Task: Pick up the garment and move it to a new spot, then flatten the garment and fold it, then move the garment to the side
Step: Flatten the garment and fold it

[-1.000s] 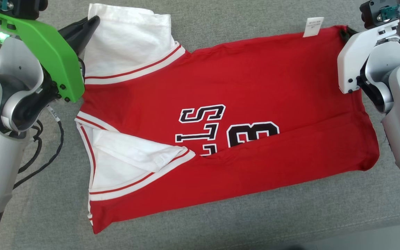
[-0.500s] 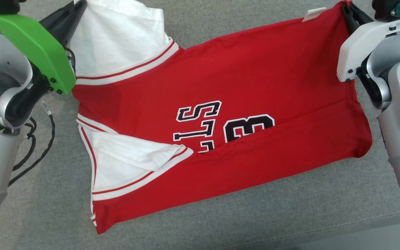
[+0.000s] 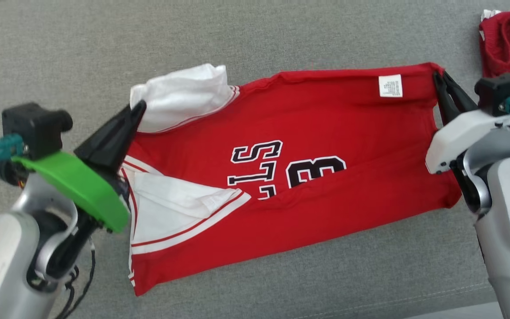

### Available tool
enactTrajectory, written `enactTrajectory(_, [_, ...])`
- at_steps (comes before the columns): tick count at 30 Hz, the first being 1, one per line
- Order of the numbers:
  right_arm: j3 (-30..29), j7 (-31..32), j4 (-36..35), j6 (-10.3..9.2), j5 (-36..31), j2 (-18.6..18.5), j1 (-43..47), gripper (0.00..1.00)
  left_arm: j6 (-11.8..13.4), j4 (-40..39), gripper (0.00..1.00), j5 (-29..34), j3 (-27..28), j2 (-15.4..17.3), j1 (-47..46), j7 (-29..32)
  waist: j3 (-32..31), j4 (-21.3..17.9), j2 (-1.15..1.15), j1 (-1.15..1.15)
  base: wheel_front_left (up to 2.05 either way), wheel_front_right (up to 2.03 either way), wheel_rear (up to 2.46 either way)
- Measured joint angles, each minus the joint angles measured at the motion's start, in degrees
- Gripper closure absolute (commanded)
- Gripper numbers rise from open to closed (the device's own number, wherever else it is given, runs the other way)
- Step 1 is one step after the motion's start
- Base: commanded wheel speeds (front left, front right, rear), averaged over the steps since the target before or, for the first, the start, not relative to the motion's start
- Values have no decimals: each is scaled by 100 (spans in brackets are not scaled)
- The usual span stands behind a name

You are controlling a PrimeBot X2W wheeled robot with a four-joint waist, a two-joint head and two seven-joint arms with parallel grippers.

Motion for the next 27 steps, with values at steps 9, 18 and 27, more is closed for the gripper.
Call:
enactTrajectory(9, [-619,174,-1072,0,-15,212,1233,100,401,-678,100,1,40,5,1572,-631,-272,163,0,0,0,0,0])
enactTrajectory(18, [-931,389,-1608,0,25,464,1972,100,606,-837,100,-31,-35,-102,2455,-990,-416,201,0,0,0,0,0])
enactTrajectory(27, [-1128,360,-1328,0,-13,636,2127,56,688,-447,0,-64,-162,-378,2758,-1292,-549,178,0,0,0,0,0])
